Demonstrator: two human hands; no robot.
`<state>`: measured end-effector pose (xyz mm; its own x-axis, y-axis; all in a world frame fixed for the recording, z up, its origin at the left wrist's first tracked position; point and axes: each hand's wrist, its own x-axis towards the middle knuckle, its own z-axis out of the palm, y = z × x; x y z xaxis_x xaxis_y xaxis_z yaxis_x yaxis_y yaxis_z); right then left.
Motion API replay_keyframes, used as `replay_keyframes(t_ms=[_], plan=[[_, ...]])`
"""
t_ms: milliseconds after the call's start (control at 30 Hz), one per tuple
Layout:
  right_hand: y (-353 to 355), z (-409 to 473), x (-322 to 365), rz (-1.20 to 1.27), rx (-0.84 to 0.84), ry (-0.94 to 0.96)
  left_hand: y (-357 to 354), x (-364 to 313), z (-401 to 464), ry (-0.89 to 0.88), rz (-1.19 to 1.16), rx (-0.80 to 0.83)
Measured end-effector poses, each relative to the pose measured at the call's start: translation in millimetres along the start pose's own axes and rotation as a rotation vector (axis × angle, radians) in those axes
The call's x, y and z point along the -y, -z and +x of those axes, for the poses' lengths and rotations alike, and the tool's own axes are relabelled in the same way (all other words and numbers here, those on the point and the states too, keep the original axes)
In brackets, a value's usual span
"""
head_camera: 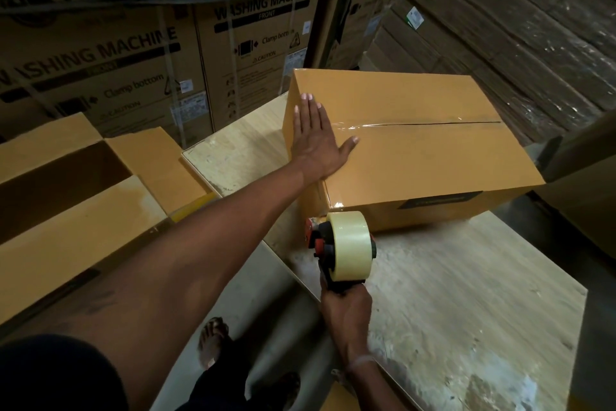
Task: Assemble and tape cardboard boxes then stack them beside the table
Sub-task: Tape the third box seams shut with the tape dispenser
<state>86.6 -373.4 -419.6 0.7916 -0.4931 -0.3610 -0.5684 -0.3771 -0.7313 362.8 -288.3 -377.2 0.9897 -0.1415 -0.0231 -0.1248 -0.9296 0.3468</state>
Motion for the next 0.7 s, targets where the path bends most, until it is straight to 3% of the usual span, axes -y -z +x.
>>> replay_keyframes(t_ms=[167,500,700], plan=[[-6,1,-3,-0.019,-0.018,0.022,-7,0,-2,-0.215,0.088,-0.043],[3,2,-3,-0.142,-0.066,0.162,-10,0,0,-0.194,0.142,0.021],[26,12,-7,-0.480,-0.107,0.395,-5,-2,-2,-0.199,0.154,0.040]])
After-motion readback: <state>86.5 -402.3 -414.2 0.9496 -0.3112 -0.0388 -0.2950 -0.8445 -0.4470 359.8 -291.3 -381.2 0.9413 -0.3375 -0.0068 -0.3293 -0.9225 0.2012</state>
